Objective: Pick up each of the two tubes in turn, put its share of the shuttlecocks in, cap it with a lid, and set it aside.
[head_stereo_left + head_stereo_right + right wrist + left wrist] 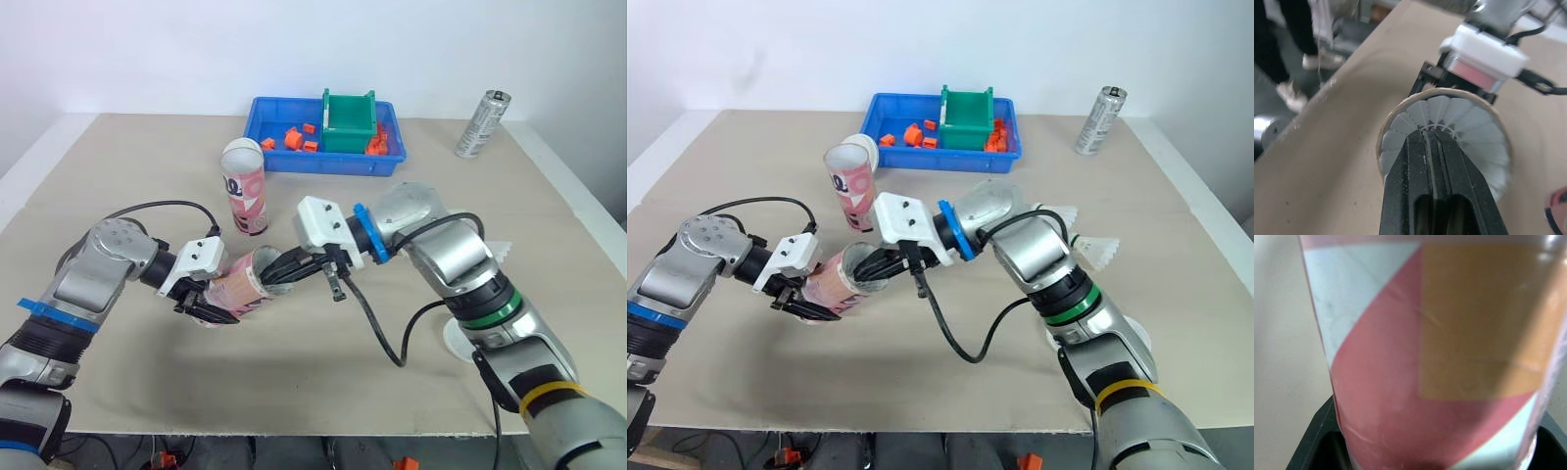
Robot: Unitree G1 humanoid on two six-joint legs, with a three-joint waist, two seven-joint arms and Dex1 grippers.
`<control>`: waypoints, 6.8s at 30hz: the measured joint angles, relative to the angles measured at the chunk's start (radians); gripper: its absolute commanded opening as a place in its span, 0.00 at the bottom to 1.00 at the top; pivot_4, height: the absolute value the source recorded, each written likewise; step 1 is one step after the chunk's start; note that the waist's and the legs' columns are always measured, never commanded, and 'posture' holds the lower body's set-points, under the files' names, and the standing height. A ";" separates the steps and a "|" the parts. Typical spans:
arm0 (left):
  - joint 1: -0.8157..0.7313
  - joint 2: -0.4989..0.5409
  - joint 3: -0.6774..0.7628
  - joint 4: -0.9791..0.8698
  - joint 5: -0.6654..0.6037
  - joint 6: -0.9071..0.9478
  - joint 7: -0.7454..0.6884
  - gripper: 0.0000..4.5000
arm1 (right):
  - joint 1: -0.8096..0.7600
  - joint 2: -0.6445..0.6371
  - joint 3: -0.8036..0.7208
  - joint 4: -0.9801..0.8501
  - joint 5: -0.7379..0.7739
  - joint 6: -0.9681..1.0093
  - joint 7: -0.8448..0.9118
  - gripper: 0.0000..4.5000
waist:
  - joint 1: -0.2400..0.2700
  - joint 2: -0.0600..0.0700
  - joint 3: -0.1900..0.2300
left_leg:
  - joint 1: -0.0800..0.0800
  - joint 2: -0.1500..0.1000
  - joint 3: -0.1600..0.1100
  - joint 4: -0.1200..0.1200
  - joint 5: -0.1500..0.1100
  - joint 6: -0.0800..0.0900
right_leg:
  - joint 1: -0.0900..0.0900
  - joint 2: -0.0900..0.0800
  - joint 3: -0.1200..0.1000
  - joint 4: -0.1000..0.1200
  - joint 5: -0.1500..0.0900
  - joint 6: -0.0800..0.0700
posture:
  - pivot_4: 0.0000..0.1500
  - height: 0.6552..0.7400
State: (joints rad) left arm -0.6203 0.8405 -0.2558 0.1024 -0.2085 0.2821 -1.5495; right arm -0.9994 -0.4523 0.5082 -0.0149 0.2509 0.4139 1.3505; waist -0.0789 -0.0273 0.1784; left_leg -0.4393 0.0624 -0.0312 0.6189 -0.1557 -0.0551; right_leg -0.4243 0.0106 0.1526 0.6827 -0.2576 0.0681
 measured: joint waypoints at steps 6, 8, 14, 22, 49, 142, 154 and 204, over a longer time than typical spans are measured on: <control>0.003 0.000 0.000 -0.005 0.001 0.000 0.002 0.66 | -0.095 0.096 0.094 0.162 -0.118 -0.112 0.049 0.01 | -0.001 0.000 0.000 | 0.000 0.000 0.000 0.000 0.000 0.000 | 0.000 0.000 0.000 0.000 0.000 0.000 | 1.00 0.89; 0.007 0.003 0.004 -0.006 -0.001 0.001 0.001 0.66 | -0.126 0.146 0.100 0.222 -0.132 -0.126 0.060 0.01 | -0.001 0.000 0.000 | 0.000 0.000 0.000 0.000 0.000 0.000 | 0.000 0.000 0.000 0.001 0.001 0.001 | 1.00 0.89; 0.035 0.028 0.036 -0.009 -0.002 0.020 0.000 0.66 | -0.165 0.278 0.042 0.341 -0.149 -0.089 0.031 0.01 | -0.009 0.000 0.000 | 0.001 0.002 -0.002 -0.001 0.000 0.000 | 0.000 0.001 -0.003 0.002 0.002 0.002 | 1.00 0.89; 0.052 0.033 0.048 -0.035 -0.003 0.029 0.011 0.66 | -0.131 0.288 0.002 0.327 -0.147 -0.049 0.060 0.01 | -0.017 0.000 0.000 | 0.001 0.002 -0.002 -0.001 0.000 0.000 | 0.000 0.001 -0.004 0.002 0.002 0.002 | 1.00 0.89; 0.229 -0.382 0.140 -0.139 -0.194 -0.050 0.333 0.66 | 0.412 -0.741 -0.410 -0.054 0.083 0.135 0.197 0.70 | 0.009 0.004 0.003 | 0.000 -0.002 0.002 0.002 -0.005 0.003 | 0.003 -0.006 -0.005 0.000 -0.003 0.005 | 1.00 0.89; 0.087 -0.531 -0.070 0.191 -0.074 -0.263 0.245 0.66 | -0.285 -0.346 0.043 0.029 0.074 -0.199 0.222 0.03 | -0.006 0.004 0.001 | 0.011 -0.008 0.000 -0.001 -0.004 0.003 | 0.015 -0.011 -0.005 -0.002 -0.007 0.003 | 1.00 0.89; 0.094 -0.530 -0.071 0.182 -0.075 -0.262 0.252 0.66 | -0.307 -0.372 0.084 0.036 0.086 -0.240 0.222 0.03 | -0.006 0.004 0.001 | 0.011 -0.008 0.000 -0.001 -0.004 0.003 | 0.015 -0.011 -0.005 -0.002 -0.008 0.002 | 1.00 0.89; 0.110 -0.510 -0.077 0.157 -0.080 -0.241 0.275 0.66 | -0.203 -0.316 0.008 -0.059 -0.048 -0.328 0.216 0.84 | -0.007 0.001 -0.001 | 0.015 -0.007 0.000 -0.002 -0.007 0.003 | 0.018 -0.011 -0.006 -0.002 -0.011 0.001 | 1.00 0.89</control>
State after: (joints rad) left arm -0.5104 0.3306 -0.3332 0.2597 -0.2883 0.0410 -1.2748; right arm -1.2026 -0.7688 0.5158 -0.0735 0.2027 0.0854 1.5663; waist -0.0862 -0.0268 0.1772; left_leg -0.4240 0.0549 -0.0312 0.6173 -0.1625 -0.0517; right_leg -0.4065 -0.0001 0.1466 0.6805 -0.2686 0.0690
